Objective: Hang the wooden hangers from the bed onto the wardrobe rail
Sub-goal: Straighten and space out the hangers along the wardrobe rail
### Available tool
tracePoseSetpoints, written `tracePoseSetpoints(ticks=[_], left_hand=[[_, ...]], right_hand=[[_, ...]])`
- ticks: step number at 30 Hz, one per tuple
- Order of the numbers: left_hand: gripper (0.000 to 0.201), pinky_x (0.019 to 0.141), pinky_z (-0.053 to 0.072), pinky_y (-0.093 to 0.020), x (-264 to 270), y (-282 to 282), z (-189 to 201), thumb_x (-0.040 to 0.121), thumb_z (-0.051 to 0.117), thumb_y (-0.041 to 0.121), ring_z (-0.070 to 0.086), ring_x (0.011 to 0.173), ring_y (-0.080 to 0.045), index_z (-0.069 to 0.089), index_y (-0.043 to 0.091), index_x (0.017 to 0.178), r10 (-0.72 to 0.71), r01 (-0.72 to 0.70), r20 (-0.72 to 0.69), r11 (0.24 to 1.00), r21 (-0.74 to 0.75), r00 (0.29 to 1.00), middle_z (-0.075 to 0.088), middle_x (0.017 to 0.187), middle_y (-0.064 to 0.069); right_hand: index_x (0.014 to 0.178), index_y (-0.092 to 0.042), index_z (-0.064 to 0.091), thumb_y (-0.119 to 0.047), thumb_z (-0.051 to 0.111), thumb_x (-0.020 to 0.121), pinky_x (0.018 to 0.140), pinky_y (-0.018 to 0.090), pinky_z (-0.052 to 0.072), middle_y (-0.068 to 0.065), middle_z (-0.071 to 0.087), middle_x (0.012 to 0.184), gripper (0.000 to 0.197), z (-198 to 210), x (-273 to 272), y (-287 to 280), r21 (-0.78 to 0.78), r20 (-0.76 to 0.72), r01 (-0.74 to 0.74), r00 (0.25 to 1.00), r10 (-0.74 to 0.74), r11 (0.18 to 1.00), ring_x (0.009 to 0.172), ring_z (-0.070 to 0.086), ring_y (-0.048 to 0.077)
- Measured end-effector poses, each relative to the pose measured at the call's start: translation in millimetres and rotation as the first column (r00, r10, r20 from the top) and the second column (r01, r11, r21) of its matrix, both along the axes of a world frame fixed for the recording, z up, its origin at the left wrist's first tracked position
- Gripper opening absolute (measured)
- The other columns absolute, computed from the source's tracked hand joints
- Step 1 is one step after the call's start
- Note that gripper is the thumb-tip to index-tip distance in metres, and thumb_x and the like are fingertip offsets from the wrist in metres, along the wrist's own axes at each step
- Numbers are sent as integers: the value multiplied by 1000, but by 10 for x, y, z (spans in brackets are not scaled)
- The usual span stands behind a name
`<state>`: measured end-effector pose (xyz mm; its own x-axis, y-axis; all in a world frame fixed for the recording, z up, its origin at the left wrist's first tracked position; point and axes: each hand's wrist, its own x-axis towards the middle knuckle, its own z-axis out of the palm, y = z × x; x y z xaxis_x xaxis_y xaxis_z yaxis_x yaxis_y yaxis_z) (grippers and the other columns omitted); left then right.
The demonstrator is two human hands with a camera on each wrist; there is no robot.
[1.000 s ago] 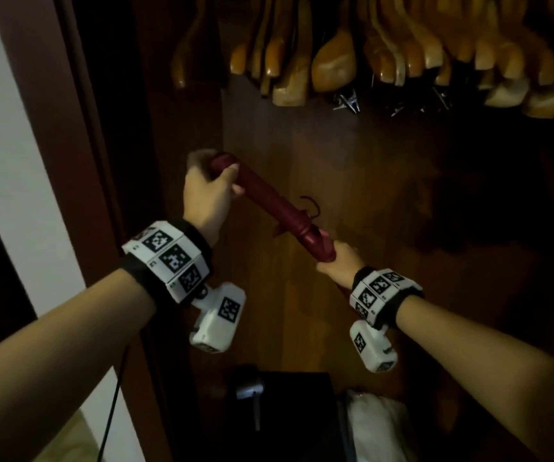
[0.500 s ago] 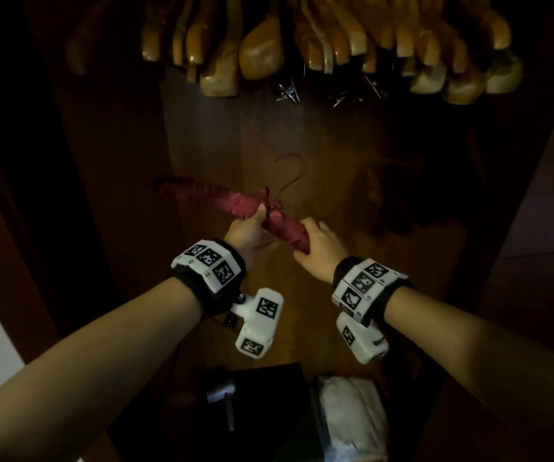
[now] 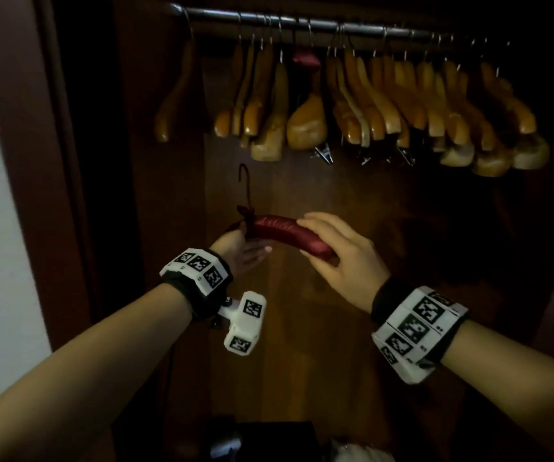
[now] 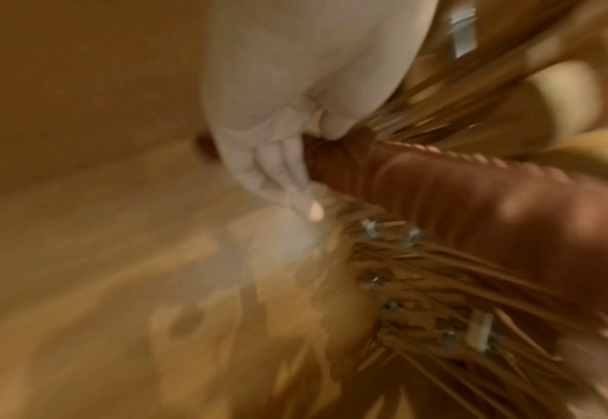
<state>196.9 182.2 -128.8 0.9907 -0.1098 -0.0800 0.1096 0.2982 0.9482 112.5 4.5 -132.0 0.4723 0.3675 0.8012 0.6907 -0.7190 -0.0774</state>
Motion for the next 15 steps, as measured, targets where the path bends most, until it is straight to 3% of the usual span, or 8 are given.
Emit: tracePoseSetpoints(ticks=[5, 11, 15], left_hand=[[25, 69, 44, -23, -201, 399, 202, 101, 33, 26, 60, 80, -14, 54, 14, 99, 32, -41, 86, 994, 97, 996, 65, 90, -4], [32, 69, 47, -24, -482, 822, 488, 102, 33, 34, 60, 78, -13, 56, 16, 90, 104, -110, 183, 994, 23, 978, 68, 75, 0], [30, 67, 49, -25, -715, 907, 747, 100, 39, 36, 61, 88, -15, 52, 15, 117, 94, -114, 294, 992, 54, 951, 65, 101, -6]], right_hand=[[118, -5, 61, -8, 63, 80, 88, 31, 50, 9, 62, 118, 39, 318, 30, 520, -67, 170, -148, 973, 157, 987, 105, 60, 19], [116, -3, 61, -16, 53, 81, 76, 39, 56, 11, 63, 114, 38, 667, -7, 1081, -146, 316, -152, 929, 191, 978, 95, 66, 30], [115, -6, 61, -12, 59, 80, 71, 43, 56, 11, 65, 111, 35, 911, 56, 1252, -87, 376, -56, 923, 85, 995, 92, 66, 33]])
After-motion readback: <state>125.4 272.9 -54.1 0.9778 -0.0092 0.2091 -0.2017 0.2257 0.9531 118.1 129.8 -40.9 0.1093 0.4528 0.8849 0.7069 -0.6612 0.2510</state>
